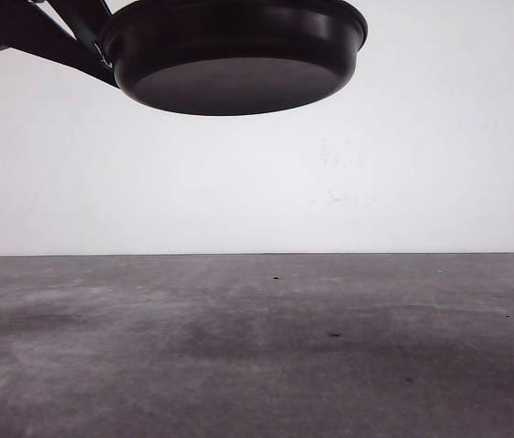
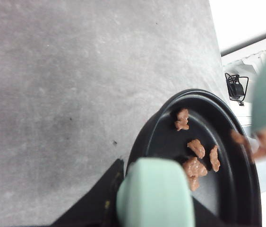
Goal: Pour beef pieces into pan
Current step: 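Tilt the bowl with the right gripper to pour beef cubes into the pan, then lower the empty bowl onto the table with the right gripper and release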
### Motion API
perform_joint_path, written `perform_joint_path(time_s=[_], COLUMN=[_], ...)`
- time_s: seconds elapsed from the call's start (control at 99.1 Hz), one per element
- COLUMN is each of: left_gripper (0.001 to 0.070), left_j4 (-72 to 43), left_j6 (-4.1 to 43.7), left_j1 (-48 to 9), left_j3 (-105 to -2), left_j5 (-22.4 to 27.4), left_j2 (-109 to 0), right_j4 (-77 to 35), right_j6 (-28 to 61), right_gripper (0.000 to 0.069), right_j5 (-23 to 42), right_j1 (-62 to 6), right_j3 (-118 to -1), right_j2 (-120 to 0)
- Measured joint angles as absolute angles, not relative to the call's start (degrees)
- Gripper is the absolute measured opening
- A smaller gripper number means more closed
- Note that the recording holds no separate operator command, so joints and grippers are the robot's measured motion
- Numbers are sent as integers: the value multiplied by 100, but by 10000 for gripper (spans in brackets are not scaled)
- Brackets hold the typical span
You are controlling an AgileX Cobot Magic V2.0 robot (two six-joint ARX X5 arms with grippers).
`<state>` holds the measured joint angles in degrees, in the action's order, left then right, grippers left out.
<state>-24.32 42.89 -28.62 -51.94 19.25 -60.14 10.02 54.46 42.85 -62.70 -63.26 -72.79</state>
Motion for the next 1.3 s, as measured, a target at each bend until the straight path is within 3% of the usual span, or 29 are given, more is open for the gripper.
perform_joint_path(time_s=[0.403,0.999,1.14,1.301], left_gripper=[50,50,50,50], left_j4=[-2432,-2443,-2443,-2558], left_j6=[4333,4333,4331,4257], left_j1=[-2709,-2552,-2552,-2552], left_j3=[-5225,-5225,-5225,-5225], left_j5=[1994,1990,1990,1986], left_j2=[-6014,-6014,-6014,-6014], right_j4=[1903,2139,1804,-196], right_j6=[6873,7094,6106,3439], right_gripper=[14,14,14,14], right_j5=[4047,3732,3817,3140], right_j1=[-6364,-6136,-6134,-5719], right_j3=[-6326,-6326,-6329,-6351], right_j2=[-7279,-7279,-7253,-6941])
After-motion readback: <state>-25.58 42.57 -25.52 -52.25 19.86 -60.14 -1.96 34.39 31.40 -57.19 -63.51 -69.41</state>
